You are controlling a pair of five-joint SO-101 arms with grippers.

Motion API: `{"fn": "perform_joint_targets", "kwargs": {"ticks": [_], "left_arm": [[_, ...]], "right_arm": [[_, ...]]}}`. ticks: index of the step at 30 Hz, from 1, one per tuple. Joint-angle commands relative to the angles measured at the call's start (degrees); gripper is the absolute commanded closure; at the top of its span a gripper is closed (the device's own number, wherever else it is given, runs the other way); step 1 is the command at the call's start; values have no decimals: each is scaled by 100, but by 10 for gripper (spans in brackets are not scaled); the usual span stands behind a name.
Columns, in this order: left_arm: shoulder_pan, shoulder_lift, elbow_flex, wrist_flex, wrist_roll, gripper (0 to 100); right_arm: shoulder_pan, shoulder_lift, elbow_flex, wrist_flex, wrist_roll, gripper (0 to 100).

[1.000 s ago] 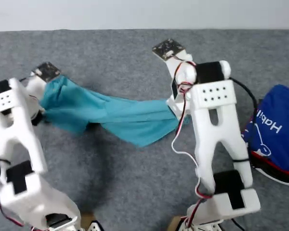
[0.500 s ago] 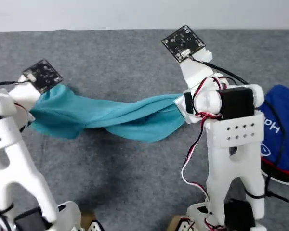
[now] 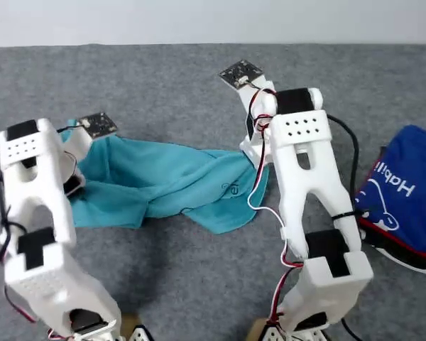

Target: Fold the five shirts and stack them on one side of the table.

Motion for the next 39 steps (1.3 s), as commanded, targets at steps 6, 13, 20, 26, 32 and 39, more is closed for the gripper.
{"fn": "perform_joint_targets", "kwargs": {"ticks": [6,13,20,26,32,39], "left_arm": [[35,220,-1385,545,211,813],[-308,-18,-2158,1292,202,844],[-360,-1556,-84,1284,-519,868],[-378,-2409,1780,413,-870,866],[-510,-2066,2721,-1679,-721,819],[-475,-1248,2730,-2699,-325,781]], "right_arm": [[180,-13,-273,-31,53,989],[295,-40,-273,145,53,989],[295,-13,-273,171,35,989],[295,-13,-273,171,35,989],[295,-4,-273,171,35,989],[295,4,-273,171,44,989]]}}
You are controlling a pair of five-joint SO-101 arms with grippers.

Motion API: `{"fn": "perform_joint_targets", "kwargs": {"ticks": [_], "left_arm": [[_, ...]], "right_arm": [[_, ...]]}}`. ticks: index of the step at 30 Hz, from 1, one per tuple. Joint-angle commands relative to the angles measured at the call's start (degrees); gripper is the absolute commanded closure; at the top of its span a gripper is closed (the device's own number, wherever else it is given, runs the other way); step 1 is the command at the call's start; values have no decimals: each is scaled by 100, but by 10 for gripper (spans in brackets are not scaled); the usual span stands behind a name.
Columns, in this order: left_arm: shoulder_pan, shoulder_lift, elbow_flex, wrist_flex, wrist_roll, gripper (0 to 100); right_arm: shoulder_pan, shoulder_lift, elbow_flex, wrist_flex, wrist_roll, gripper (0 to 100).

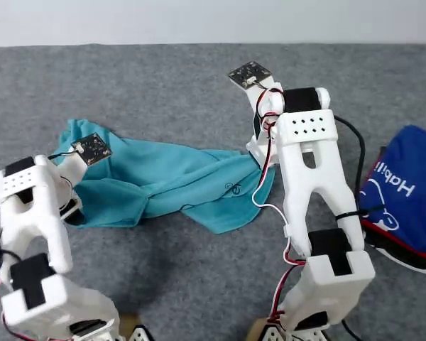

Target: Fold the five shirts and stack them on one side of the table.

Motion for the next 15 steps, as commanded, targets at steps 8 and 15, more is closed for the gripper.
{"fn": "perform_joint_targets", "kwargs": {"ticks": [8,15], "left_arm": [[-9,413,-4,35,62,782],[9,-519,40,818,62,783]], "right_arm": [[92,-13,-273,31,44,989],[92,-13,-273,31,44,989]]}}
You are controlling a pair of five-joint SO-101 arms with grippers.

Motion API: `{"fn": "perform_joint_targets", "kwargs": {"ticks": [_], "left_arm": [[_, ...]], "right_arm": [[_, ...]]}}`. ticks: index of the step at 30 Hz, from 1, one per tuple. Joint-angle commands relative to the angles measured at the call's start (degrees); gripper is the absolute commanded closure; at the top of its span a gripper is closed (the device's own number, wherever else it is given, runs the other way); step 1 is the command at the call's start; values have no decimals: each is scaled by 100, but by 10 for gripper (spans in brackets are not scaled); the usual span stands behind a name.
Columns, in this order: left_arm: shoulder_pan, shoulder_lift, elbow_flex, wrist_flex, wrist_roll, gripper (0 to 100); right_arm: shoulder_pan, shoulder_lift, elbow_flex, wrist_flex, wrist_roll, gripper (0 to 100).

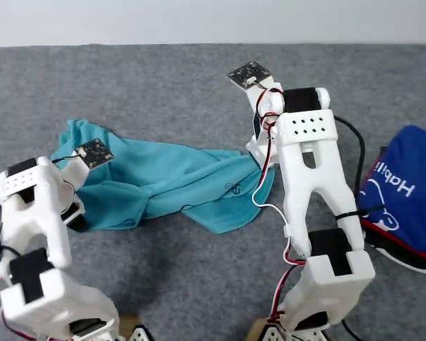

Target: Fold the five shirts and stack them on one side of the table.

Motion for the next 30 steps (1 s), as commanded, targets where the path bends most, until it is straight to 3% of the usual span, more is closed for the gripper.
{"fn": "perform_joint_targets", "kwargs": {"ticks": [1,4,10,17,23,30], "left_arm": [[9,-642,22,527,0,783],[-18,-774,189,695,-193,783],[-18,-519,752,-343,-167,783],[0,220,549,-1073,132,783],[0,598,233,-642,132,881],[62,-123,-154,264,132,978]], "right_arm": [[92,-13,-273,31,44,989],[92,-13,-273,22,44,989],[84,-48,-273,31,44,989],[75,-66,-273,40,44,989],[57,-75,-273,75,35,989],[57,-57,-958,505,35,989]]}}
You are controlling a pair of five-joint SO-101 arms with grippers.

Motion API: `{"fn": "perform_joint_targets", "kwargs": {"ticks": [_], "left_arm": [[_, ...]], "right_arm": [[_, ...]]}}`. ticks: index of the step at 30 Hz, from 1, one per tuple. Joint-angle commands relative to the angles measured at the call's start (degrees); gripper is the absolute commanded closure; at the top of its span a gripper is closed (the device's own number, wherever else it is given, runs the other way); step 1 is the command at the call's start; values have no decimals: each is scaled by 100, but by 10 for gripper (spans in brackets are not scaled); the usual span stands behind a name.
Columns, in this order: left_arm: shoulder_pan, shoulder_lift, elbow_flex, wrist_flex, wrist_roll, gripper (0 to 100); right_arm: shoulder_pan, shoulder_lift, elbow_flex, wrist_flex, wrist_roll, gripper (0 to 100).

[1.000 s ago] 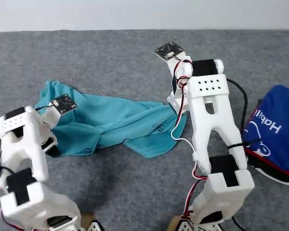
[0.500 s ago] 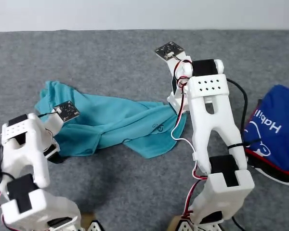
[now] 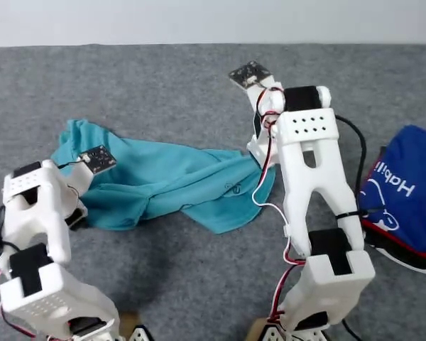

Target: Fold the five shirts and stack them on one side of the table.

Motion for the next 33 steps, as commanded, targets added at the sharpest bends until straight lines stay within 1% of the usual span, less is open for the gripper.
{"fn": "perform_joint_targets", "kwargs": {"ticks": [1,6,9,12,16,19,23,26,29,32,33], "left_arm": [[79,-624,-268,404,44,978],[360,-1802,-462,1222,44,983],[519,-2576,-593,1547,53,994],[545,-3235,-734,1679,53,994],[536,-3763,-708,1705,62,994],[571,-3789,-637,1969,44,986],[633,-3569,-629,2409,-105,933],[633,-3226,-629,2470,-176,927],[633,-2927,-655,2462,-176,931],[633,-2804,-664,2453,-176,991],[633,-2804,-664,2453,-167,997]], "right_arm": [[57,-66,-712,251,35,989],[57,-66,-1284,637,35,989],[48,-101,-1556,708,35,989],[48,-286,-1635,690,35,989],[75,-497,-1635,708,35,990],[75,-585,-1635,708,35,990],[75,-576,-1626,708,44,990],[75,-576,-1618,699,53,990],[75,-567,-1618,699,53,990],[75,-567,-1618,699,53,990],[75,-567,-1618,699,53,990]]}}
